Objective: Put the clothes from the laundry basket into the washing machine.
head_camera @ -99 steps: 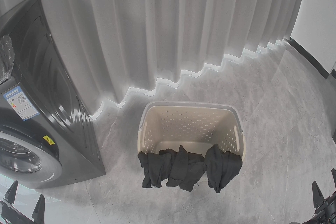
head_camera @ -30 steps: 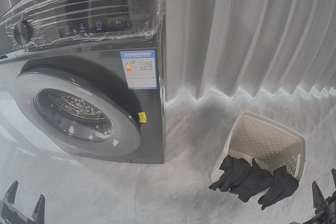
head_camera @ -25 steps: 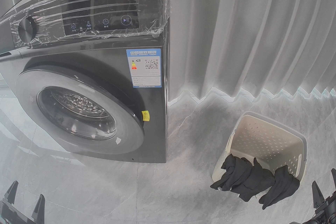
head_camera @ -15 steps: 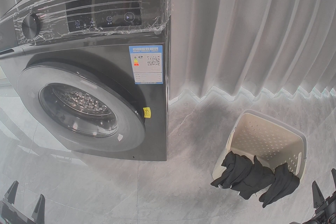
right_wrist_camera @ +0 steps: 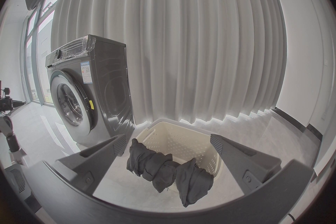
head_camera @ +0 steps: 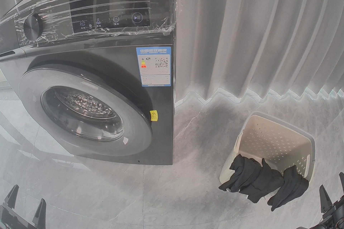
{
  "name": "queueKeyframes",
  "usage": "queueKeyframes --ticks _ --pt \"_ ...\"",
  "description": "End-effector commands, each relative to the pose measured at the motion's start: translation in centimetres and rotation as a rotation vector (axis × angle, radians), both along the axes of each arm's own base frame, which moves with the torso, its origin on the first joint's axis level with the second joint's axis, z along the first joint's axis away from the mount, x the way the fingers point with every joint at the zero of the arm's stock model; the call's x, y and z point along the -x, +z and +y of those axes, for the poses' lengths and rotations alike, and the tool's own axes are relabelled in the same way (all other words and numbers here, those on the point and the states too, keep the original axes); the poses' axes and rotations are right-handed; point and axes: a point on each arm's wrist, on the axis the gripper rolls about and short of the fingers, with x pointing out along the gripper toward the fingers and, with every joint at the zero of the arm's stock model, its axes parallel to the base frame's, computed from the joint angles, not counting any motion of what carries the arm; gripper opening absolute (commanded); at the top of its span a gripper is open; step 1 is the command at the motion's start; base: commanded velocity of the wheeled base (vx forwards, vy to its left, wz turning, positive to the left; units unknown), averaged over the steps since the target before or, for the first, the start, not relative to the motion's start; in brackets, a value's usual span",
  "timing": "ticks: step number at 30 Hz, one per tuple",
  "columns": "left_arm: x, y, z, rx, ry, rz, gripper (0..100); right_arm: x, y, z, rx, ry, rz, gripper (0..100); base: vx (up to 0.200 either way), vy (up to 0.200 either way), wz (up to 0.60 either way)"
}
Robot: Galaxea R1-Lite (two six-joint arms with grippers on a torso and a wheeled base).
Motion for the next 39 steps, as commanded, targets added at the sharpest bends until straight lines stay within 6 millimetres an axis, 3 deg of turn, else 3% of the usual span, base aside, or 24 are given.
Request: queueKeyframes --ticks 1,14,24,39 --pt "0.0 -0.53 0.0 0.002 0.0 0.0 100 -0.12 -0.49 0.0 0.0 0.001 0.016 100 0.0 0.0 0.0" --pt "0.0 -0.53 0.0 0.001 0.0 0.0 100 -0.12 -0.49 0.0 0.0 0.001 0.016 100 0.0 0.185 0.0" --pt "0.0 -0.55 0.0 -0.002 0.0 0.002 100 -0.12 -0.49 0.0 0.0 0.001 0.016 100 0.0 0.0 0.0" --pt "0.0 -0.55 0.0 -0.004 0.0 0.002 100 -0.12 -0.49 0.0 0.0 0.001 0.016 100 0.0 0.2 0.0"
